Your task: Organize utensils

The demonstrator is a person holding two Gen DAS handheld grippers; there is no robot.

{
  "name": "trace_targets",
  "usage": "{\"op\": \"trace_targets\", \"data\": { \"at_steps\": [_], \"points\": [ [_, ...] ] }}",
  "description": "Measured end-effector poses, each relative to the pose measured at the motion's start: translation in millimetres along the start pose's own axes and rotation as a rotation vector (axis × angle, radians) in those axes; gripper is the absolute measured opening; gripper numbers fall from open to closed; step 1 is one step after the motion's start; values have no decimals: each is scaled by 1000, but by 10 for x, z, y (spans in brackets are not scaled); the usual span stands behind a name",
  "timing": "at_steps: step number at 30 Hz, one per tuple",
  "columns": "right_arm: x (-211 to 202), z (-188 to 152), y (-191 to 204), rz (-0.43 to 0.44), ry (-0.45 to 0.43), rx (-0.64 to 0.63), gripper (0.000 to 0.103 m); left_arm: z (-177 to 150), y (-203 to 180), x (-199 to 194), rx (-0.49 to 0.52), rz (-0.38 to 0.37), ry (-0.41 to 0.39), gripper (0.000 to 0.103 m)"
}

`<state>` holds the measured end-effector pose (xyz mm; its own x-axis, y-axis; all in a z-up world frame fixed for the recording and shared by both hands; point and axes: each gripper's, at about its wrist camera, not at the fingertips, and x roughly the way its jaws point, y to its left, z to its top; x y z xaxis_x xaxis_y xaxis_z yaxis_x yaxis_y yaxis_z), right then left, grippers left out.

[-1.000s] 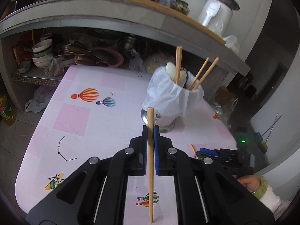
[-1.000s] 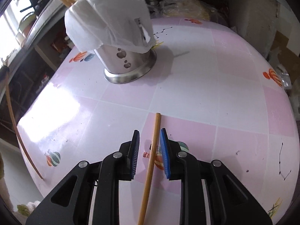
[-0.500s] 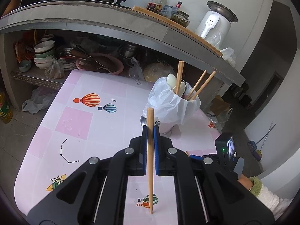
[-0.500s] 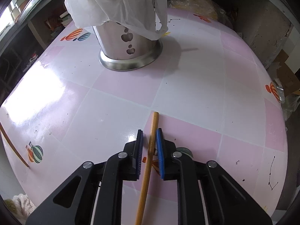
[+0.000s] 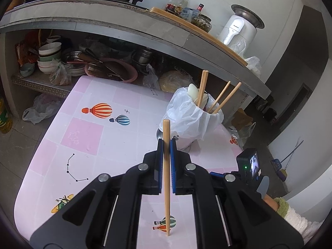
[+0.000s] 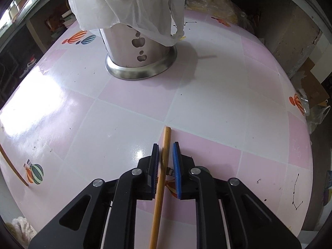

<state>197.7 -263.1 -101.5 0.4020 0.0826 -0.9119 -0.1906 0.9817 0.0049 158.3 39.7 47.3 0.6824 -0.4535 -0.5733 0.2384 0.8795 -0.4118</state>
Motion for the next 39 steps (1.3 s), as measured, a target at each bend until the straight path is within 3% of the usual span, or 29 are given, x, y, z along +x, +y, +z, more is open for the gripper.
{"op": "trace_targets", "data": {
  "at_steps": [7,19,21,27,32,39],
  "points": [
    [4,11,-28,10,9,6,19,18,13,18,-3,3,2,6],
    [33,46,-62,35,17,2,16,18,-24,39,5,8,-3,6],
    [30,37,-52,56,13,9,8,18,-27,42,4,8,-5,6],
    [-6,-8,-165,164,-4,114,7,-14,-94,50,7,9,-9,6],
    [-402,5,-239,214,-109,144,7,-17,-164,25,21,6,-16,6],
    [-1340,89,-388,271,-360,166,7,111,-345,-124,49,-37,-75,6]
  ]
}}
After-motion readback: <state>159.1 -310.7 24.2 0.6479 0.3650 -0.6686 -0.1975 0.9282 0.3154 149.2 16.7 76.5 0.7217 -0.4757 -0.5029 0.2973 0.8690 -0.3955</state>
